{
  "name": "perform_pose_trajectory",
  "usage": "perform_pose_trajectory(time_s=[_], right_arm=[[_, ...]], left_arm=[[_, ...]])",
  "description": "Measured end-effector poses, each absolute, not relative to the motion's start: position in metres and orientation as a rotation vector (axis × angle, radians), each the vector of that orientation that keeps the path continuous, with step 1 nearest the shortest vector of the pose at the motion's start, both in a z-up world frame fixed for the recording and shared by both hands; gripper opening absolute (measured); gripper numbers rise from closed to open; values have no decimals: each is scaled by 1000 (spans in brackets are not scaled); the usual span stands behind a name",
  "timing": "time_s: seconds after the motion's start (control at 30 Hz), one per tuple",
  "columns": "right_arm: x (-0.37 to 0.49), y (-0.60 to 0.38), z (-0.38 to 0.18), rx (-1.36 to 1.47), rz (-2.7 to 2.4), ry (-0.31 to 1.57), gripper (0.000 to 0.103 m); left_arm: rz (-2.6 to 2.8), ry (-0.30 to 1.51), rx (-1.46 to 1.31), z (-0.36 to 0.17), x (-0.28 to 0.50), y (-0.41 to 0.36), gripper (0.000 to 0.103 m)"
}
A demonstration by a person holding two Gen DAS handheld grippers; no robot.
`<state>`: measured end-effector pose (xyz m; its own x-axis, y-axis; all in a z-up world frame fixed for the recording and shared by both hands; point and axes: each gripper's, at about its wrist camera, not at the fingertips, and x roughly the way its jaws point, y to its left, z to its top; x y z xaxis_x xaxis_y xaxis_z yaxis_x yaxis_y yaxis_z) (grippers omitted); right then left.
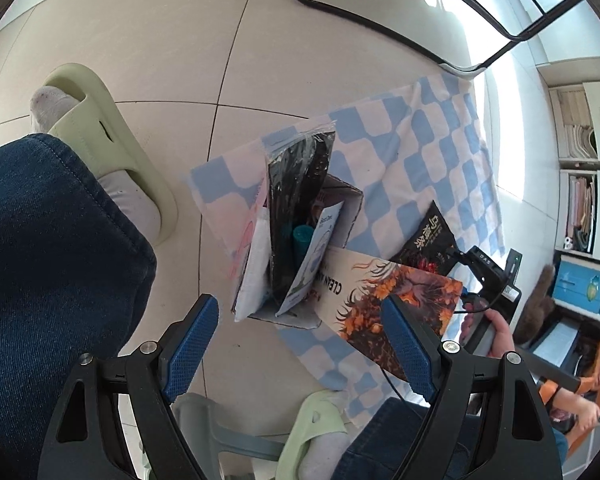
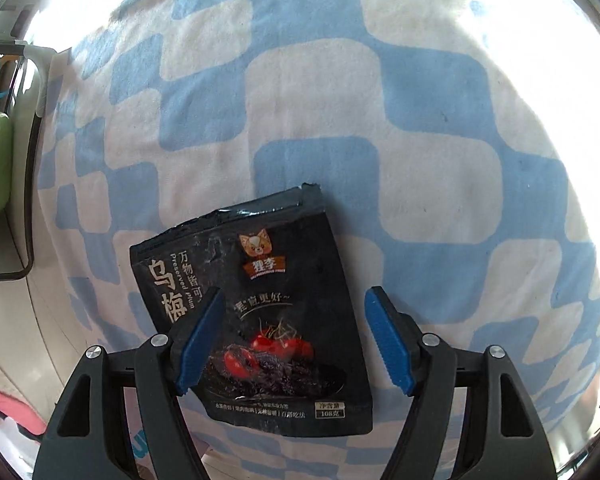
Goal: Organize objects
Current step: 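Grasp the black snack bag with the right gripper and lift it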
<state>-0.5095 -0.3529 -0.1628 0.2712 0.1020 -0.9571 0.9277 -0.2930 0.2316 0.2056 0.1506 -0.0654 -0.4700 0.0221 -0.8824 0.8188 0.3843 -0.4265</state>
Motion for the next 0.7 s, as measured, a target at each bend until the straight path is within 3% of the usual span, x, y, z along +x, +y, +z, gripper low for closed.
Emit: perform_pose_trajectory(time_s=[0.27,0.33,0.37,0.57,0.7], right_arm=[[-518,-368,-160,1654,-1029,673,89],[-505,-363,-168,1724,-909,613,98],[-496,-361,-170,1728,-860,631,103],[-426,-325,-185,1710,-493,834,103],[-387,-291,-187,1593,-324,944,93]], left_arm=[[-1169,1878,725,-81,200,144,83],[-1180,1889,724,-83,195,141,83],[-1191,1886,728,-82,193,139,83],[-1224,1869,753,-83,186,138,83],[-1199,1894,728,-86,191,142,83]])
